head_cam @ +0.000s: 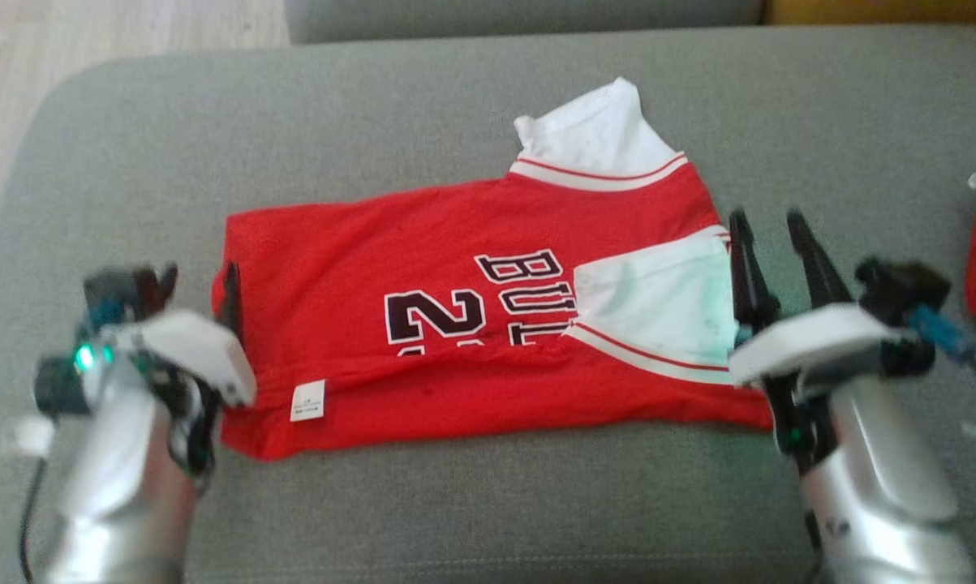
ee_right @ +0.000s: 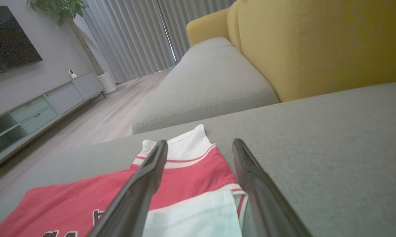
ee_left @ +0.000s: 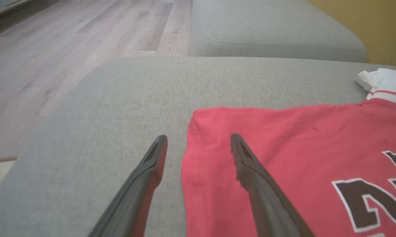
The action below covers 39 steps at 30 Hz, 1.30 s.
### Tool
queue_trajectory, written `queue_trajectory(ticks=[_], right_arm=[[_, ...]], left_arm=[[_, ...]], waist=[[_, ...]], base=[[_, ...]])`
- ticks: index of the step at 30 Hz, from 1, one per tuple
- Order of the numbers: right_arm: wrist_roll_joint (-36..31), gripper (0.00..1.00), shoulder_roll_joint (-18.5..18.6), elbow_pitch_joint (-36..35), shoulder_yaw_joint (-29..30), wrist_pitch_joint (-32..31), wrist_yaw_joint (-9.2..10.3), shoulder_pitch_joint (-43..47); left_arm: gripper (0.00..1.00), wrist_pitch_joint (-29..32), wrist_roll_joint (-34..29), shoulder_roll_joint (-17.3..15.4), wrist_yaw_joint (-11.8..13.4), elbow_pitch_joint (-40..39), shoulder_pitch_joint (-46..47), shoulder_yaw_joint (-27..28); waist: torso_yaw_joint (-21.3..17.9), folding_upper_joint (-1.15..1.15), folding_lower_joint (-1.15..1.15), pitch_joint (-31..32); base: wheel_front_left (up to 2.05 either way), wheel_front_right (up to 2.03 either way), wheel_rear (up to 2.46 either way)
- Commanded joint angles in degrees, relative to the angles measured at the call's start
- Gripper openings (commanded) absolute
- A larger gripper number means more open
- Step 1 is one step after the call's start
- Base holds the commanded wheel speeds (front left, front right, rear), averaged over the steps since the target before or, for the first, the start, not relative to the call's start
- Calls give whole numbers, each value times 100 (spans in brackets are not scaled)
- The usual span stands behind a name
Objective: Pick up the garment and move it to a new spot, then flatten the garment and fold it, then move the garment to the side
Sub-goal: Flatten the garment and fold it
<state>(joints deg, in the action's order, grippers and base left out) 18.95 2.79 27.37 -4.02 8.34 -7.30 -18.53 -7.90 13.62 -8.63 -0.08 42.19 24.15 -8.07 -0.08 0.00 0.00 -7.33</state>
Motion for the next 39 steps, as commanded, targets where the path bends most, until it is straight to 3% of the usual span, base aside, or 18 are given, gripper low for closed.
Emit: queue_trajectory(ticks=[1, 10, 20, 21, 23, 24, 28, 33, 39], right_arm=[[-103, 100, 13, -216, -191, -65, -19, -461], [-263, 100, 45, -69, -423, -293, -19, -1478], [-246, 100, 104, 99, -614, -275, -19, -1808], [-243, 100, 121, 120, -615, -286, -19, -1839], [-240, 100, 170, 168, -607, -318, -19, -1915], [-243, 100, 197, 196, -598, -344, -19, -1962], [-314, 100, 338, 345, -581, -512, -19, -2234], [-519, 100, 511, 728, -590, -910, -19, -2764], [-822, 100, 629, 1534, -489, -1563, -19, -3606]], left_arm=[[100, 169, -63, -306, -73, -167, 529, 122], [100, 992, -53, -789, -581, 295, 1650, -173], [100, 1214, 219, -883, -730, 748, 1952, -579], [97, 1239, 279, -868, -734, 774, 1950, -651], [26, 1347, 475, -818, -737, 749, 1918, -920], [0, 1387, 598, -826, -737, 710, 1910, -1046], [0, 1491, 1048, -934, -739, 510, 1936, -1502], [0, 1204, 1261, -1053, -739, 274, 2155, -1781], [0, 809, 1349, -917, -740, 170, 2460, -1955]], waist=[[-33, 0, 0, -240], [-108, 0, 0, -829], [-132, 0, 0, -1106], [-124, 0, 0, -1122], [-95, 0, 0, -1148], [-75, 0, 0, -1161], [40, 0, 0, -1231], [239, 0, 0, -1389], [512, 0, 0, -1661]], base=[[0, 0, 0], [0, 0, 0], [0, 0, 0], [0, 0, 0], [0, 0, 0], [0, 0, 0], [0, 0, 0], [0, 0, 0], [0, 0, 0]])
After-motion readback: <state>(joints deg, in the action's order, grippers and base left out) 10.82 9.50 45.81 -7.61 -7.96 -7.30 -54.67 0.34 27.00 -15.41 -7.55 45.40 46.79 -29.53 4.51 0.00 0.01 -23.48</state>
